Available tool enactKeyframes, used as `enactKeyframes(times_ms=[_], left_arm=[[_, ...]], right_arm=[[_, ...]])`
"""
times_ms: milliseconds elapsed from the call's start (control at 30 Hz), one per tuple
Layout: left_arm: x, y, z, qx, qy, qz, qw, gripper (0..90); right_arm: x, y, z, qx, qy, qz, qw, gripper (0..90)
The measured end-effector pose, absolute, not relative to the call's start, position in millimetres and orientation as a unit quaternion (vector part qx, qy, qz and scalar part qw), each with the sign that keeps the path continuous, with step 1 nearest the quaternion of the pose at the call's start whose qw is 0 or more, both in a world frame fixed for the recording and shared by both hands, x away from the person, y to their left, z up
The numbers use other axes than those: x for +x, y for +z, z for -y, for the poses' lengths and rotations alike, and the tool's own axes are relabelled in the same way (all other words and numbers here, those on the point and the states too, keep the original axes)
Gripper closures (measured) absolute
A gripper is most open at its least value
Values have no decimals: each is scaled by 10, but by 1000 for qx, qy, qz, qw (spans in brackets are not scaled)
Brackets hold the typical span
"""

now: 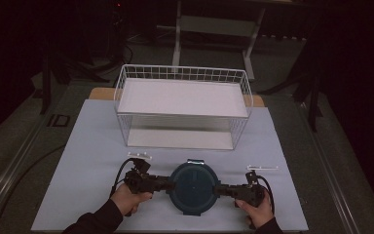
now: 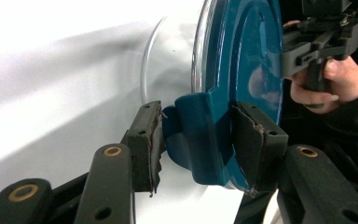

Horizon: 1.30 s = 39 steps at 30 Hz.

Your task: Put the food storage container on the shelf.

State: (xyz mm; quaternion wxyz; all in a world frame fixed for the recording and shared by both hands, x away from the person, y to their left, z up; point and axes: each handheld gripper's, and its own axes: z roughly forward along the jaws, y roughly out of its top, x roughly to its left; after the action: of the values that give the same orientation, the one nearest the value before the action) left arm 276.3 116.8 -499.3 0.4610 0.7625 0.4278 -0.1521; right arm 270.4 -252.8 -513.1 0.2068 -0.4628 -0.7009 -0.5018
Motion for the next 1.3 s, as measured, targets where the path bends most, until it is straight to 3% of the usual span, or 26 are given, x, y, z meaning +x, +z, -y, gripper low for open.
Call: enactKeyframes(times_ms=[500,900,1300], left_arm=[[2673,-4902,-1218,759,-132,-433,468,557],[2804,-4654,-1365,750,-70,-429,499,555],[3127,-4694,-1409,749,-48,-429,503,552]], right_arm=[[2641,-4989,2453,-460,-506,707,179,573],[2924,-4730,2295,-425,-532,719,142,571],[3268,-4788,2217,-422,-537,719,131,569]])
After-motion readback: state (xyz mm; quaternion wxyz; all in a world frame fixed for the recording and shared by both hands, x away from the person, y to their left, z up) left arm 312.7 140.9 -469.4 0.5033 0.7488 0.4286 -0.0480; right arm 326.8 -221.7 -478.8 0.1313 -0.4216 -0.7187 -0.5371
